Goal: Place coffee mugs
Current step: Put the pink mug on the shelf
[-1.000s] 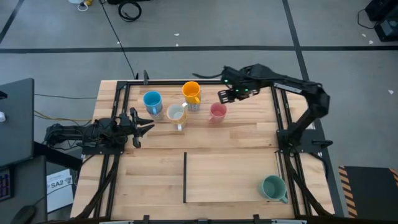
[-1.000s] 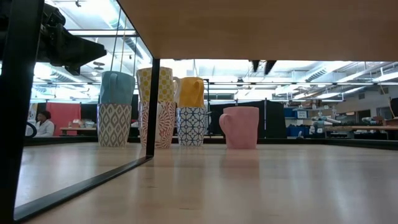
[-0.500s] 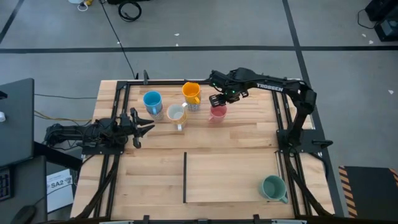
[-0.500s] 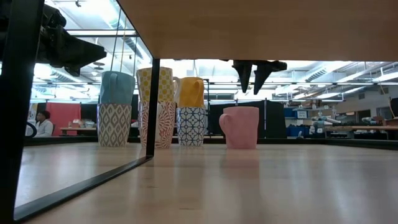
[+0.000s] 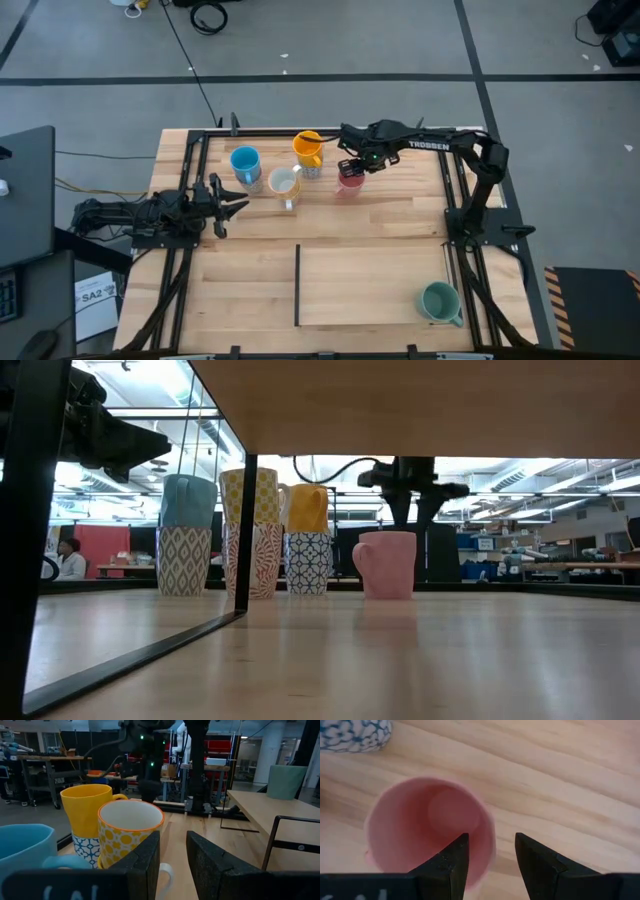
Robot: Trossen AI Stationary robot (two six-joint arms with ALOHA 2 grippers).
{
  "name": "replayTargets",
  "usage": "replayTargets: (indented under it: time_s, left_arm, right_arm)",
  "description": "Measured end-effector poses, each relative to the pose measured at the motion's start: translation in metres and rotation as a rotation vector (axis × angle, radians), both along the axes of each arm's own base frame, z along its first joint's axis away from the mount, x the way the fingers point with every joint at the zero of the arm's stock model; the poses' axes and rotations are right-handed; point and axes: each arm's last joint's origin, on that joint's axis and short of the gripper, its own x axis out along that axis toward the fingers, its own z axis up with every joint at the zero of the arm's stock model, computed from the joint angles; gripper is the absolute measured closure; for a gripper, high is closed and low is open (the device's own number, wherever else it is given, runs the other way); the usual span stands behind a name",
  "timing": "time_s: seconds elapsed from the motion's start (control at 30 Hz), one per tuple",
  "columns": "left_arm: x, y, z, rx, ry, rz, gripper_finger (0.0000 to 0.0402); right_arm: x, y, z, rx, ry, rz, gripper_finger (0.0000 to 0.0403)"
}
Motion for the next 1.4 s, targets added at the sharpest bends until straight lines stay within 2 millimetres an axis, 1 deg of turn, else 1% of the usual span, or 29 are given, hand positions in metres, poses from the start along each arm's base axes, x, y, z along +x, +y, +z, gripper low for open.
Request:
replayTargets:
  time_s: [0.23, 0.57, 0.83, 0.97, 1.13, 1.4]
  left_arm:
    - [0.0000, 0.0000, -0.0002, 0.000, 0.002, 0.000, 0.0299]
    - [0.0000, 0.0000, -0.0003, 0.000, 0.003, 0.000, 0.0299]
    - [0.0000, 0.0000, -0.0003, 0.000, 0.003, 0.000, 0.0299]
    - [0.0000, 0.0000, -0.0003, 0.000, 0.003, 0.000, 0.0299]
    - [0.0000, 0.0000, -0.0003, -0.001, 0.003, 0.000, 0.0299]
    - [0.0000, 0.0000, -0.0003, -0.001, 0.003, 0.000, 0.0299]
  right_arm:
    - [0.0028, -0.0022, -0.0039, 0.025, -0.059, 0.000, 0.0237]
    - [0.0033, -0.0002, -0.0038, 0.019, -0.051, 0.036, 0.0237]
    - [0.0029, -0.0004, -0.0039, 0.011, -0.045, 0.030, 0.0242]
    - [0.0013, 0.0004, -0.0043, 0.019, -0.027, 0.030, 0.0260]
    - [-0.0001, 0.0009, -0.0045, 0.025, -0.013, 0.030, 0.0295]
    - [-0.0005, 0.0010, -0.0046, 0.019, -0.002, 0.081, 0.0349]
